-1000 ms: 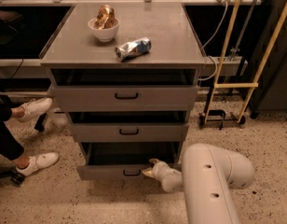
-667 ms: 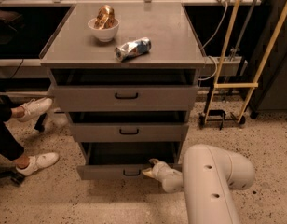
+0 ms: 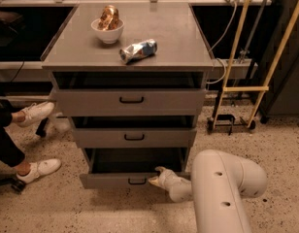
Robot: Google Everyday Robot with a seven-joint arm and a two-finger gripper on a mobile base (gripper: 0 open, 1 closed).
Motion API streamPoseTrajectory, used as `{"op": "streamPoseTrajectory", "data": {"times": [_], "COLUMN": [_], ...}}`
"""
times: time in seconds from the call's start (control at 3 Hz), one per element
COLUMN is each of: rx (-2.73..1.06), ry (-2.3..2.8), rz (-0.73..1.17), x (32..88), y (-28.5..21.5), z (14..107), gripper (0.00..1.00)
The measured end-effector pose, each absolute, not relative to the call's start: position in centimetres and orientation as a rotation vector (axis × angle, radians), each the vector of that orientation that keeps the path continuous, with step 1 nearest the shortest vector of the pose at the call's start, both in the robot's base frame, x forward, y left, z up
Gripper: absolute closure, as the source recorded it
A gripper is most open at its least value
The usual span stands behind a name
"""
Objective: Open bottom drawer
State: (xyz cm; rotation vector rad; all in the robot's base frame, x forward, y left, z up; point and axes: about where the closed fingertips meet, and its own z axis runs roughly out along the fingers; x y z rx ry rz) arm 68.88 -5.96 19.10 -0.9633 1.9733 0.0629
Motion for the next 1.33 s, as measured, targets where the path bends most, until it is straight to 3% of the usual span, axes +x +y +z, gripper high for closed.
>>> {"op": "streamPoseTrajectory", "data": {"times": [1.33], "rx": [-0.971], "ry": [1.967], "rz": [0.093], "x": [64.6], "y": [-5.8], "z": [17.9], "gripper": [1.0]}}
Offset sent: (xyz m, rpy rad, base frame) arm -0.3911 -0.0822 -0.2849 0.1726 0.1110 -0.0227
